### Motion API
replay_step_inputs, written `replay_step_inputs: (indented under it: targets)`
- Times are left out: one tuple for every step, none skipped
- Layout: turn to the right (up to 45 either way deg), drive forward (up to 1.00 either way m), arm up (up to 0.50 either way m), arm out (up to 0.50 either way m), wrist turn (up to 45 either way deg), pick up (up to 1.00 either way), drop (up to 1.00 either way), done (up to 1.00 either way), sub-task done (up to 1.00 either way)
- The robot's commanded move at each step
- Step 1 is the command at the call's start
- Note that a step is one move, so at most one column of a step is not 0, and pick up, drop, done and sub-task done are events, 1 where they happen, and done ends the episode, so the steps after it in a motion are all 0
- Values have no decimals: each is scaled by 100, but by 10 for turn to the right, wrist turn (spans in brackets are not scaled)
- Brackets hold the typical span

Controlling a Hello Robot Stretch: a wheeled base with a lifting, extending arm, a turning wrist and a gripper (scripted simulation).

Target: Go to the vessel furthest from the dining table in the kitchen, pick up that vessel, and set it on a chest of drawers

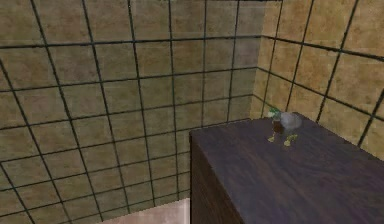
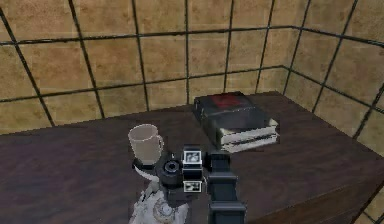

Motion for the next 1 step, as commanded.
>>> replay_step_inputs:
  targets:
    - [0, 0, 10, 0, 0, 0, 0, 0, 0]
